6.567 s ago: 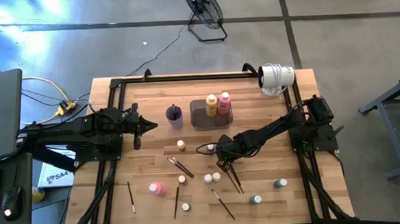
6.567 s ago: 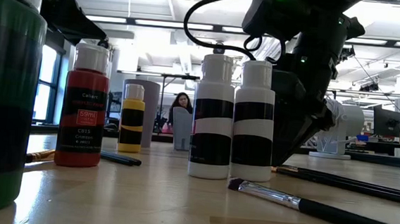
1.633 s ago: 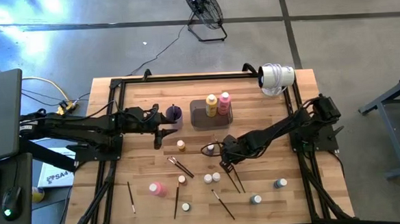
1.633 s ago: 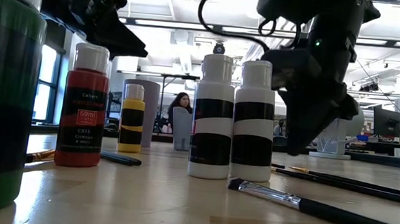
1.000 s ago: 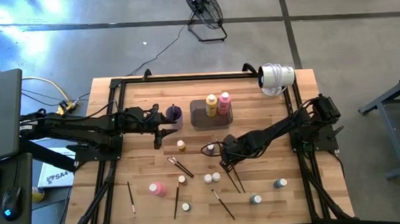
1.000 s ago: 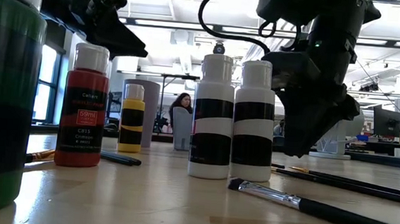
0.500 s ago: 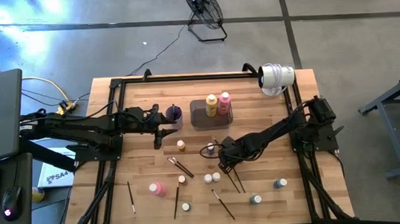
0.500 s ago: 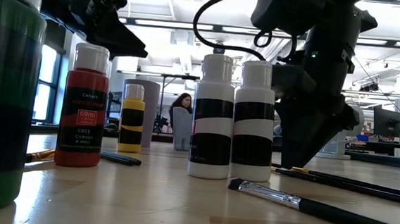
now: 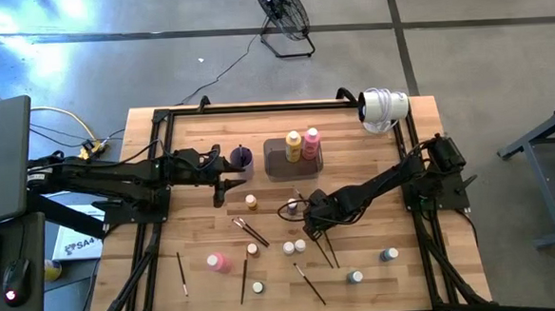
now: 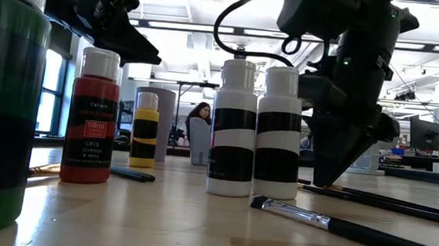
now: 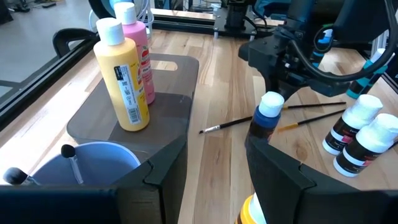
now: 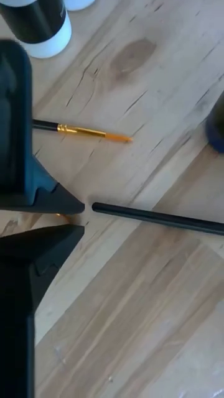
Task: Pick & Place Paint Supplies
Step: Put the gold paint brush into the purple cup
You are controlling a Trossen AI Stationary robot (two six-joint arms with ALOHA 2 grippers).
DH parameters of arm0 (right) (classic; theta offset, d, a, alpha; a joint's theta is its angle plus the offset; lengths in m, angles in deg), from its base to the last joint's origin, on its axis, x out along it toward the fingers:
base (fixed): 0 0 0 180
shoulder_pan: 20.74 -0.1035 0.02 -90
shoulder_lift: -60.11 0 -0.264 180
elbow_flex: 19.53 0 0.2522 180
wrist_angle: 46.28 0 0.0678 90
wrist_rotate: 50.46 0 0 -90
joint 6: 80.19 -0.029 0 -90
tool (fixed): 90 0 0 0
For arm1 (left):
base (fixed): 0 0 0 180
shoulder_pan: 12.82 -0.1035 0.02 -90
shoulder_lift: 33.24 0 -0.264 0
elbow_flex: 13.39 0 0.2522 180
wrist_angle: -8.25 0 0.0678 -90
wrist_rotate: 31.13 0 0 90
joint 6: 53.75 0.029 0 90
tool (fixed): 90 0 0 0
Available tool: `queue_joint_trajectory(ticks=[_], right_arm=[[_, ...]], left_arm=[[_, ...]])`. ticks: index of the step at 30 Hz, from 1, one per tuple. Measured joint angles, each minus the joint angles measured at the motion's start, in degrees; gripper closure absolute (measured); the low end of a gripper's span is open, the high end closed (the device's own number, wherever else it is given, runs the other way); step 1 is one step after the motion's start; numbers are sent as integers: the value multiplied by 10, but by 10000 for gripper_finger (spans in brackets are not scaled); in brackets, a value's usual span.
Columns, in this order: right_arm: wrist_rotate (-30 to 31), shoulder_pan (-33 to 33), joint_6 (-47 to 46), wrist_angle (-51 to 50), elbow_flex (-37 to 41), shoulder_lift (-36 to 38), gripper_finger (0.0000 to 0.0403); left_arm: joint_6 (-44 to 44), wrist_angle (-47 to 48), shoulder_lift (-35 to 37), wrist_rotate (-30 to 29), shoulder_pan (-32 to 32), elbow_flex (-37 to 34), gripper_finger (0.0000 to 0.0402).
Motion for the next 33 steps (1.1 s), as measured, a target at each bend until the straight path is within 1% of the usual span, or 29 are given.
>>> queue_joint_trajectory(ticks=[4, 11, 15, 18, 24, 33], right_arm=[[0, 1, 0, -11, 0, 0, 388], [0, 2, 8, -16, 0, -1, 396], [0, 2, 35, -17, 1, -1, 399], [-14, 2, 44, -17, 1, 4, 400], [-30, 8, 68, -31, 7, 42, 400], [2, 26, 115, -16, 5, 121, 400]], left_arm=[[0, 0, 0, 0, 0, 0, 238], [0, 0, 0, 0, 0, 0, 238], [0, 0, 0, 0, 0, 0, 238], [0, 0, 0, 0, 0, 0, 238], [0, 0, 0, 0, 0, 0, 238], [0, 0, 0, 0, 0, 0, 238]])
